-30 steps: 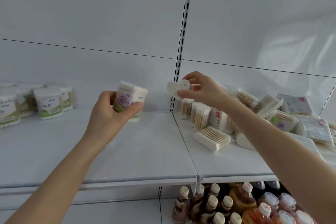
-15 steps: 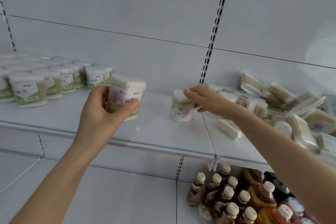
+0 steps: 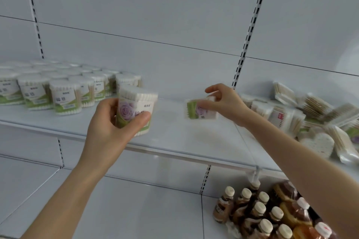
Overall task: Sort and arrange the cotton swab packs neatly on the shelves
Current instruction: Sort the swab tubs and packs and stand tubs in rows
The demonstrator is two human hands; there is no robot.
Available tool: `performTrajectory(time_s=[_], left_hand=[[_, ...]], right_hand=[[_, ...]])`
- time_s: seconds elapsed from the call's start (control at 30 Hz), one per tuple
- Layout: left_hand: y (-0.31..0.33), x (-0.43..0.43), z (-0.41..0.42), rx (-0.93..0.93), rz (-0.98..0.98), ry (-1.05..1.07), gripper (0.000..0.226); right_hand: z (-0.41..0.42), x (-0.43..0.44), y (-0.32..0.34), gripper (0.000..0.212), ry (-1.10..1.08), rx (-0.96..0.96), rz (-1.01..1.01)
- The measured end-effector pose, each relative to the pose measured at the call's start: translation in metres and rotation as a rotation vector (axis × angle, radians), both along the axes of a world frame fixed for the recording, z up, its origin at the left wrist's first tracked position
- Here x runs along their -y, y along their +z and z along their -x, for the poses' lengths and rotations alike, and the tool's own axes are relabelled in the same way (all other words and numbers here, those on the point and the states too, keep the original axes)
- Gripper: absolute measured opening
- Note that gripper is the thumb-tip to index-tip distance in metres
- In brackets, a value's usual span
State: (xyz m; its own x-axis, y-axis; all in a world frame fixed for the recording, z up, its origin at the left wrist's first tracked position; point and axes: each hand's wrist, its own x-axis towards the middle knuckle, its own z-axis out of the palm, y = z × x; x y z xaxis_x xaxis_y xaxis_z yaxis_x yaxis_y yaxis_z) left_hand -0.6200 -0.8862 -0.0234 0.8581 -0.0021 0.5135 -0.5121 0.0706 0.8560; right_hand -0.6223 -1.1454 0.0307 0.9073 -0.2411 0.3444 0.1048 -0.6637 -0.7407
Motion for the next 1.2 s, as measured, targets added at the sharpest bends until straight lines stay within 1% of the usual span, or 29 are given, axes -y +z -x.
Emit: performTrajectory(time_s=[0.1,0.17,0.23,0.33,0.4,0.47,0.5,0.53,0.6,0.63,0.67,0.7,0.77,0.8,0.9,1.07,1.2], left_hand=[[0.000,-0.024,-0.011,-0.006,-0.007,-0.015,0.055],[0.000,-0.039,-0.022,-0.005,-0.004,-0.033,0.055],[0.001,-0.050,-0.034,-0.004,-0.006,-0.060,0.054],[-0.001,-0.063,-0.049,0.001,-0.016,-0.115,0.055],[-0.002,-0.070,-0.055,0.002,-0.023,-0.155,0.057],[-0.003,-0.077,-0.060,0.002,-0.030,-0.188,0.054],[-0.004,-0.080,-0.063,0.002,-0.034,-0.204,0.052],[-0.004,-0.083,-0.065,0.000,-0.037,-0.217,0.053],[-0.007,-0.088,-0.069,-0.012,-0.029,-0.238,0.060],[-0.008,-0.091,-0.071,-0.023,-0.019,-0.247,0.061],[-0.009,-0.093,-0.073,-0.030,-0.011,-0.255,0.061],[-0.010,-0.094,-0.073,-0.037,-0.005,-0.264,0.061],[-0.014,-0.096,-0.074,-0.049,0.007,-0.277,0.060],[-0.016,-0.096,-0.074,-0.055,0.011,-0.282,0.060],[-0.021,-0.099,-0.074,-0.067,0.020,-0.291,0.060],[-0.023,-0.116,-0.074,-0.073,0.049,-0.257,0.059],[-0.025,-0.127,-0.074,-0.084,0.072,-0.223,0.059]], right_hand=[[-0.015,-0.028,-0.002,0.027,-0.025,0.048,0.025],[-0.025,-0.049,-0.001,0.021,-0.030,0.048,0.090],[-0.034,-0.069,0.003,0.021,-0.063,0.017,0.182],[-0.044,-0.094,0.009,0.028,-0.089,-0.101,0.328],[-0.051,-0.105,0.009,0.041,-0.088,-0.230,0.425],[-0.057,-0.114,0.007,0.056,-0.104,-0.333,0.492],[-0.058,-0.117,0.008,0.059,-0.116,-0.331,0.484],[-0.058,-0.120,0.009,0.058,-0.144,-0.280,0.441],[-0.052,-0.118,0.013,0.050,-0.231,-0.098,0.309],[-0.047,-0.113,0.015,0.044,-0.251,-0.049,0.254],[-0.040,-0.106,0.015,0.038,-0.236,-0.063,0.219],[-0.033,-0.100,0.013,0.038,-0.198,-0.122,0.193],[-0.022,-0.095,0.008,0.045,-0.120,-0.246,0.162],[-0.022,-0.093,0.004,0.045,-0.119,-0.248,0.158],[-0.038,-0.101,-0.001,0.040,-0.157,-0.139,0.169],[-0.093,-0.144,0.004,0.042,-0.124,0.017,0.206],[-0.133,-0.175,-0.001,0.049,-0.065,-0.002,0.287]])
